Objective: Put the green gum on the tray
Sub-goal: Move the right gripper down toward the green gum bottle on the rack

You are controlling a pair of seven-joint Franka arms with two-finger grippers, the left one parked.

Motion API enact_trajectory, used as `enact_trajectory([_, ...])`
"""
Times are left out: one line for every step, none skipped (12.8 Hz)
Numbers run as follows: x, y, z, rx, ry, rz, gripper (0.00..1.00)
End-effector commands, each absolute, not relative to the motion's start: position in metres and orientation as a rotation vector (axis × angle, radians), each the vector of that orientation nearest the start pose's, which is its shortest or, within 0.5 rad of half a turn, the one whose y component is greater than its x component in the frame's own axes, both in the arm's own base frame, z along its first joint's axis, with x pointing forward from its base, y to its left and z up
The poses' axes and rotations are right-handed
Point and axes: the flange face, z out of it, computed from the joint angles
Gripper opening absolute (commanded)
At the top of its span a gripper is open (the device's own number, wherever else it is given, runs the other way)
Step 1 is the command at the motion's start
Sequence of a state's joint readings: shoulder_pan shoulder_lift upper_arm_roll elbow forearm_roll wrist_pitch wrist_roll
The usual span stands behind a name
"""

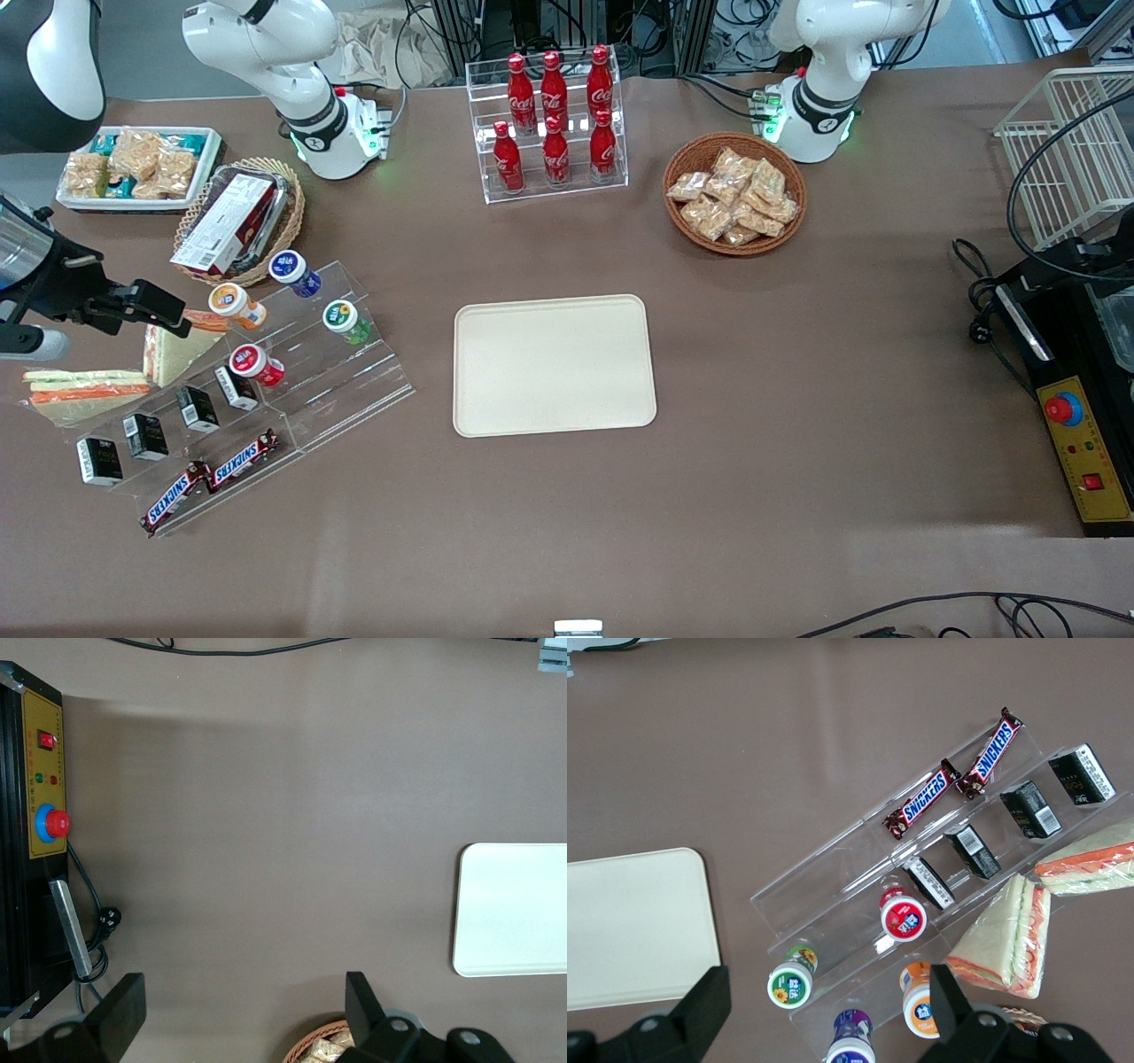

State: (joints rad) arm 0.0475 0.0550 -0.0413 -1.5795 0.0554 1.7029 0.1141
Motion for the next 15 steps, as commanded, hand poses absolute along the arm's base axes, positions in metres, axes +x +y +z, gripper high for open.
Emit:
enact_trajectory([0.585, 0.011, 0.604, -3.084, 0.184, -0.114, 1.0])
enact_trajectory([0.584, 0.011, 0.602, -3.086, 0.18, -0.097, 1.0])
enact_trajectory([0.582, 0.014, 0.599, -3.086, 0.175, -0.085, 1.0])
enact_trajectory([0.58, 0.025, 0.598, -3.089, 0.149, -0.059, 1.0])
enact_trajectory([0.578, 0.036, 0.597, -3.091, 0.118, -0.041, 1.0])
enact_trajectory([0.575, 0.048, 0.592, -3.094, 0.089, -0.015, 1.0])
enact_trajectory([0.571, 0.055, 0.587, -3.095, 0.069, -0.004, 1.0])
enact_trajectory([0.568, 0.062, 0.581, -3.096, 0.051, 0.01, 1.0])
enact_trajectory([0.564, 0.072, 0.573, -3.098, 0.023, 0.034, 1.0])
enact_trajectory([0.559, 0.08, 0.564, -3.1, 0.0, 0.049, 1.0])
enact_trajectory([0.549, 0.086, 0.55, -3.1, -0.016, 0.054, 1.0])
enact_trajectory([0.536, 0.09, 0.534, -3.098, -0.036, 0.025, 1.0])
enact_trajectory([0.523, 0.092, 0.516, -3.11, -0.057, -0.014, 1.0])
enact_trajectory([0.51, 0.097, 0.498, -3.127, -0.094, -0.043, 1.0])
enact_trajectory([0.5, 0.099, 0.482, -3.135, -0.116, -0.05, 1.0])
